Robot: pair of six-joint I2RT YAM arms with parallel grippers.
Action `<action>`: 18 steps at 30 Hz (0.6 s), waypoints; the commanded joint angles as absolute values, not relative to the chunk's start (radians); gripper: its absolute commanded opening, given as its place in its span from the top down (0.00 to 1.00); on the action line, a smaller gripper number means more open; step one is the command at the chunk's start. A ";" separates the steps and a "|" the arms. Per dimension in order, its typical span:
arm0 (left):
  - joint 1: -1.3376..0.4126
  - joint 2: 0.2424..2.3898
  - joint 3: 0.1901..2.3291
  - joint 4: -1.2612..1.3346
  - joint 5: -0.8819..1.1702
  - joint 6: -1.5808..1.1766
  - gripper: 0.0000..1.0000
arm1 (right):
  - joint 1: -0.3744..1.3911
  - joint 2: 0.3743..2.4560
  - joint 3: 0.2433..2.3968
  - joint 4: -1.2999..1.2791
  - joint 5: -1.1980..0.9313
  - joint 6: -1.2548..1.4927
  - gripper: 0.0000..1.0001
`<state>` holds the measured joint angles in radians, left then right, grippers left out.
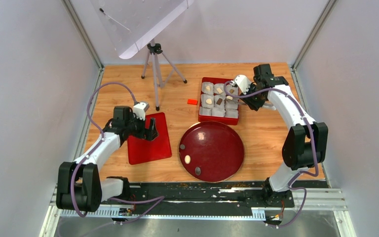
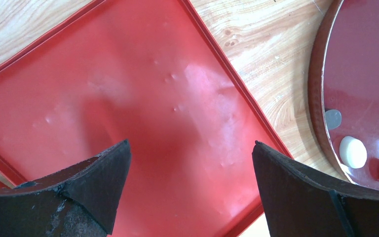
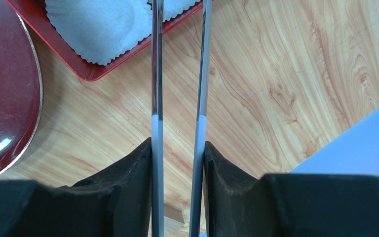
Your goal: Pack the chocolate
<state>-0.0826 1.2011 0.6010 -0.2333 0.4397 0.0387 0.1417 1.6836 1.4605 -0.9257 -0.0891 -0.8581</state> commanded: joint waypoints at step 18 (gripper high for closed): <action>-0.074 1.200 0.610 -0.191 0.451 0.026 0.00 | 0.144 1.683 1.498 -0.907 -0.051 -0.848 0.64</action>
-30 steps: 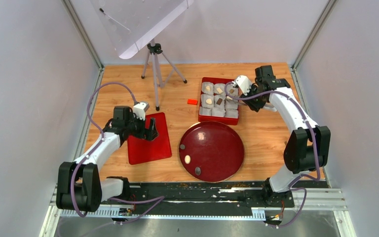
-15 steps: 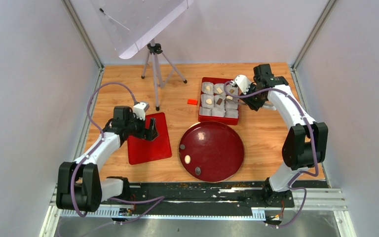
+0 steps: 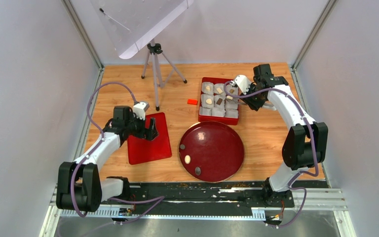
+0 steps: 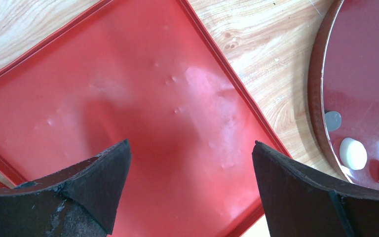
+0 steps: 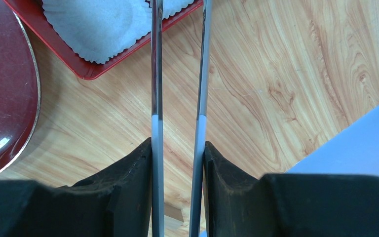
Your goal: Pack the chocolate
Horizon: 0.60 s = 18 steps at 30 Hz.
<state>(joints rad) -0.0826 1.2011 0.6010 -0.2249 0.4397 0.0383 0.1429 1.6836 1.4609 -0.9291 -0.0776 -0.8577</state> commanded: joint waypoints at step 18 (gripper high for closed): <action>-0.075 1.204 0.611 -0.191 0.453 0.026 0.00 | 0.144 1.685 1.513 -0.904 -0.047 -0.841 0.61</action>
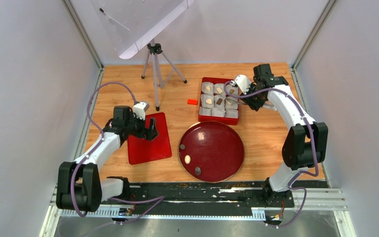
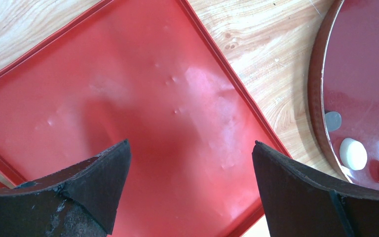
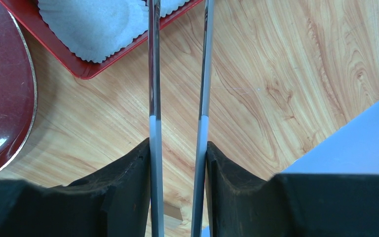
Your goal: Pack the chocolate
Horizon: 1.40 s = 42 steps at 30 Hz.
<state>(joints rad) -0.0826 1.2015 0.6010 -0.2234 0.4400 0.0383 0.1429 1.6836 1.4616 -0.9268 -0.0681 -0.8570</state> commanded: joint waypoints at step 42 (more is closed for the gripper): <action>-0.074 1.207 0.639 -0.214 0.480 0.007 0.00 | 0.723 1.323 1.138 -1.040 -0.393 -1.212 0.65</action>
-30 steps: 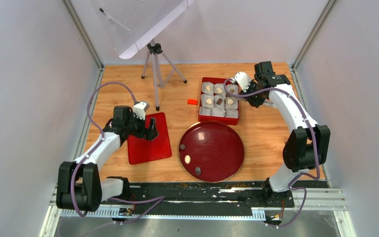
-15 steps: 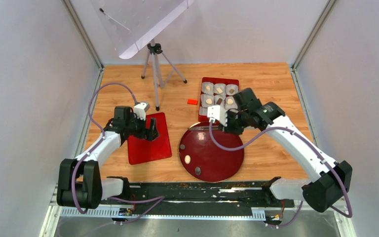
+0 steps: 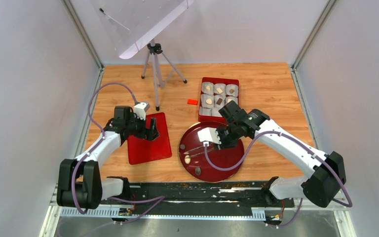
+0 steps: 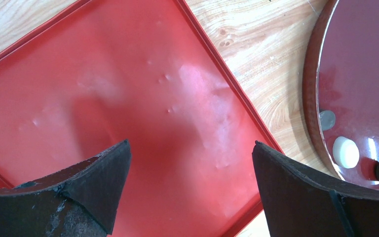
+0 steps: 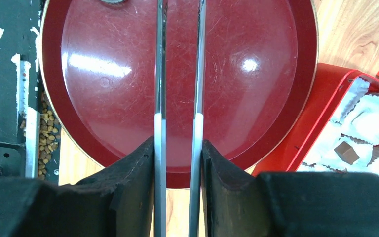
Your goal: Pack the chocolate
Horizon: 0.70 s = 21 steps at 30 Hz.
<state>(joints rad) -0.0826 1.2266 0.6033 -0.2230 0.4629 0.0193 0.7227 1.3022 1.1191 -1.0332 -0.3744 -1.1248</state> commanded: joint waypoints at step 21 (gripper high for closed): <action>-0.074 1.176 0.617 -0.213 0.464 0.016 0.00 | 0.724 1.443 1.201 -1.005 -0.440 -1.257 0.51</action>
